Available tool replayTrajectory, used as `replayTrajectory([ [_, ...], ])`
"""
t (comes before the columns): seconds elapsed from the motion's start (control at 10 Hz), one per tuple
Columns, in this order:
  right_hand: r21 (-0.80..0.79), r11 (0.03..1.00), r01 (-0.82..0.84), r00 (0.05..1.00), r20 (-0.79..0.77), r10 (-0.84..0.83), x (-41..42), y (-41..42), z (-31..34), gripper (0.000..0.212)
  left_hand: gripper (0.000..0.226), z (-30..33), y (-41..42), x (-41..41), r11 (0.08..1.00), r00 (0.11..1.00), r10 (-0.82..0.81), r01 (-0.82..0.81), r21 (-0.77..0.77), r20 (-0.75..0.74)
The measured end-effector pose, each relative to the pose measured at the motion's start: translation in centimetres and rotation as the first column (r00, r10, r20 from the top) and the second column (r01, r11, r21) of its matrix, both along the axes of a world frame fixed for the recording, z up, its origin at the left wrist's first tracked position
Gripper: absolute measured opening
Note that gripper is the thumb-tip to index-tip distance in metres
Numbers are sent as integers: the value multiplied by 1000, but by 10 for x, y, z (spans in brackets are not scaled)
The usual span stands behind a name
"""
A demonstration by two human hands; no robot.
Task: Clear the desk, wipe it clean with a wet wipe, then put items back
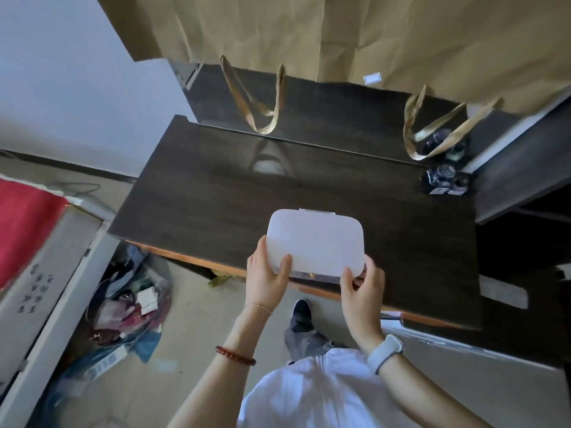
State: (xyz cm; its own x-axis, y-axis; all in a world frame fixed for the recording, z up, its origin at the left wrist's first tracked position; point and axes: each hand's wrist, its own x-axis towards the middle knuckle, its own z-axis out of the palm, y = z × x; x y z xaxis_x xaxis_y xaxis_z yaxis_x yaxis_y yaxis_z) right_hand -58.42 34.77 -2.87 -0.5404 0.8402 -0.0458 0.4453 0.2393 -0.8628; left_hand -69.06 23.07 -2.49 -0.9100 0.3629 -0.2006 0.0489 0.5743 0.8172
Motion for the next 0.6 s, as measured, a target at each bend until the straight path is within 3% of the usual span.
replayTrajectory([
  [0.2,-80,996,30,999,28,-27,-62,32,-4,37,51,-4,39,-71,997,997,-52,55,-55,55],
  [0.4,-131,991,38,998,54,-31,-74,38,-11,33,60,-16,41,-93,994,983,-65,78,-71,171],
  [0.6,-147,983,111,988,124,-93,-76,51,0,42,63,-28,30,-96,994,990,-78,86,-63,121],
])
